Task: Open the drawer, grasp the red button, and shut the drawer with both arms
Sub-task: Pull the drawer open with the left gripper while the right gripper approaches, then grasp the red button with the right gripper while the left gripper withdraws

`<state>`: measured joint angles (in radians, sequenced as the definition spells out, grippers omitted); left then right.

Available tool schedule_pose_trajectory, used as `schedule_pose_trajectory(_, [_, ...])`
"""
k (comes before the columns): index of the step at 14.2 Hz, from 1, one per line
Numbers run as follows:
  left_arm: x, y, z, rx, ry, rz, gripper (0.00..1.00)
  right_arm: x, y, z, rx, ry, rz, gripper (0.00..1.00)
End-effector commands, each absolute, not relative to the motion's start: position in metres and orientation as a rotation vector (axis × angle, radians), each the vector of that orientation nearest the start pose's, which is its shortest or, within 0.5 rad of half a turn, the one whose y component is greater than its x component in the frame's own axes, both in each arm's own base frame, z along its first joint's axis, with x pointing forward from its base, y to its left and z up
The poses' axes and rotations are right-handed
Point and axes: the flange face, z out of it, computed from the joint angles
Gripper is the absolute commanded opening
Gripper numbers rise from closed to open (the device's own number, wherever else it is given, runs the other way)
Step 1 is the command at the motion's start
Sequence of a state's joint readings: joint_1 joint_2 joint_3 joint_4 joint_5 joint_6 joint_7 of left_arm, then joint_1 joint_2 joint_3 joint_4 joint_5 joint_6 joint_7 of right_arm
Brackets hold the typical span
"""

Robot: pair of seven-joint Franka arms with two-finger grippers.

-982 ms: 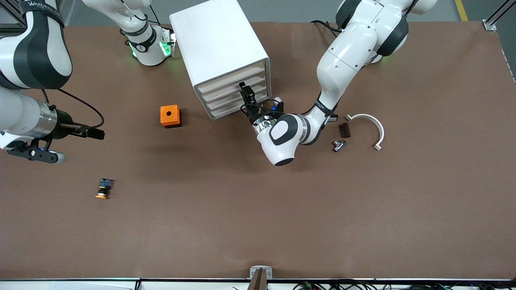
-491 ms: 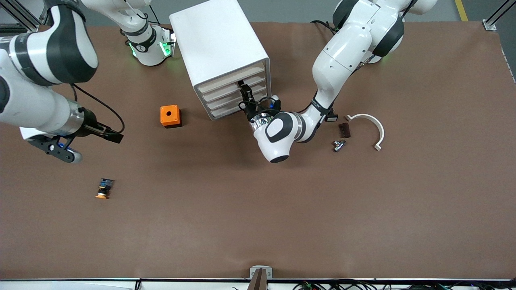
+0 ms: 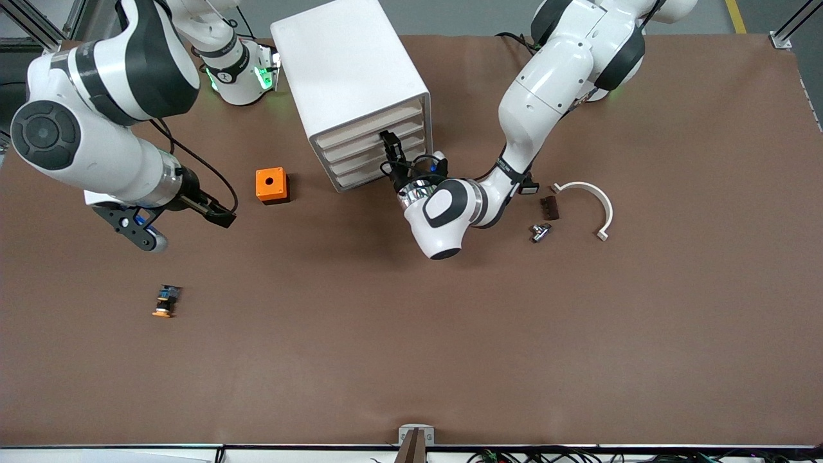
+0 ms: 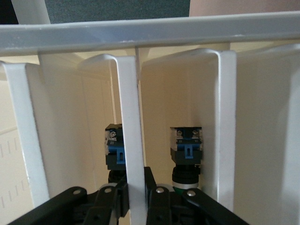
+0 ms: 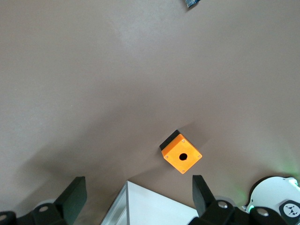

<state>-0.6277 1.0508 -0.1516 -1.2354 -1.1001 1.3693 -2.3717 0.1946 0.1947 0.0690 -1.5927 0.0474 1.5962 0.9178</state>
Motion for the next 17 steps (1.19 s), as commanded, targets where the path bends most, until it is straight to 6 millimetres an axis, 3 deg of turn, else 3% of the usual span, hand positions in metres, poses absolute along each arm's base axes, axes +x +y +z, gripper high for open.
schedule_pose_trajectory(1, [0.434,-0.533,0.165,-1.050,-1.579,1.494,0.07,0.577,0.176,0.507,-2.976,1.101,0.292,1.00])
schedule_pose_trajectory(8, [0.485,-0.491,0.167,-0.971,-1.644,1.588,0.08,0.562,0.230,0.503,-2.981,1.108,0.257,1.00])
schedule_pose_trajectory(14, [0.531,-0.442,0.168,-0.906,-1.717,1.651,0.09,0.538,0.296,0.494,-2.959,1.131,0.193,1.00])
schedule_pose_trajectory(17, [0.553,-0.417,0.168,-0.870,-1.758,1.687,0.10,0.519,0.341,0.483,-2.932,1.177,0.160,1.00])
